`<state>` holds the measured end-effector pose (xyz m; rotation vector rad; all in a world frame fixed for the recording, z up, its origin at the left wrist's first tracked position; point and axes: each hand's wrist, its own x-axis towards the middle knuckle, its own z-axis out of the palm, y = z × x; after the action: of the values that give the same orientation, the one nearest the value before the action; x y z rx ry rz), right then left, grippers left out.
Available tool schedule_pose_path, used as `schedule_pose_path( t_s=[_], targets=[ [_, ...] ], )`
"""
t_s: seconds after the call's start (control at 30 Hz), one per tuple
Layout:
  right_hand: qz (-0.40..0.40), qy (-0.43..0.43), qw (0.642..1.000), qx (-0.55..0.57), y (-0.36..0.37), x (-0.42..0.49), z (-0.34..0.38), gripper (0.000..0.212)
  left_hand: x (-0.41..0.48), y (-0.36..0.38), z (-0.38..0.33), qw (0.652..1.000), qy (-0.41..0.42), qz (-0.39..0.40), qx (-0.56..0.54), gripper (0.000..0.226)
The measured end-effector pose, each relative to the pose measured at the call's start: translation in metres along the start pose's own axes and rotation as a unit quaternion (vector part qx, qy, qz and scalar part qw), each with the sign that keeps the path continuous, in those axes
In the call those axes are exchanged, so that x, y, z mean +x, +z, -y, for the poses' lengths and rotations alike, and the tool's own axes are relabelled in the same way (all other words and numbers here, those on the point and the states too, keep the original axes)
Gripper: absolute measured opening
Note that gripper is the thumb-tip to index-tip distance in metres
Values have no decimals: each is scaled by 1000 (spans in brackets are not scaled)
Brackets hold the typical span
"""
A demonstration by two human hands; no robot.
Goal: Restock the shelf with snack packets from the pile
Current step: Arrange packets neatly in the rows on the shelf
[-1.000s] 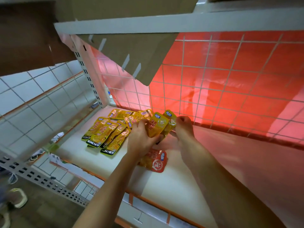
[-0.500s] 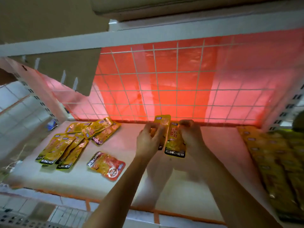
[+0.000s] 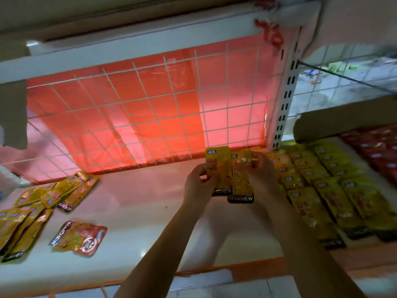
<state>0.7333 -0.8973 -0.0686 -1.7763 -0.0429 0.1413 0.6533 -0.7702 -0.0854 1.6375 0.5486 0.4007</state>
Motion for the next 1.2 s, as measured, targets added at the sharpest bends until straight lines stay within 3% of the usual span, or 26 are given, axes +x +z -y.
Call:
schedule_pose_path(
  t_s=[0.17,0.3,0.4,0.57,0.77,0.83,0.93,1.03,1.2],
  targets=[
    [-59,-56,996,-35,-40,9,-9,34,3,26,4,999,-12,12,41,42],
    [-74,-79,993,-56,-61,18,-13,16,15,35,8,982,8,32,187,58],
    [-108,-71,990,-59,-68,23,-13,19,22,42,6,958,36,60,278,65],
    [-80,-54,991,-94,-68,28,-8,30,34,50,5,883,113,73,449,52],
    [-61,-67,990,-111,-63,34,-2,30,43,53,9,863,133,64,484,44],
    [-49,-73,989,-121,-57,36,1,29,41,54,6,875,157,32,457,35],
    [-40,-74,988,-130,-46,39,7,29,35,59,-4,927,185,-11,325,25],
    [-20,-85,985,-150,-32,40,11,30,27,67,-13,985,85,45,142,25],
    [10,-105,978,-180,-23,40,12,38,31,55,-2,999,33,4,39,42]
  ],
)
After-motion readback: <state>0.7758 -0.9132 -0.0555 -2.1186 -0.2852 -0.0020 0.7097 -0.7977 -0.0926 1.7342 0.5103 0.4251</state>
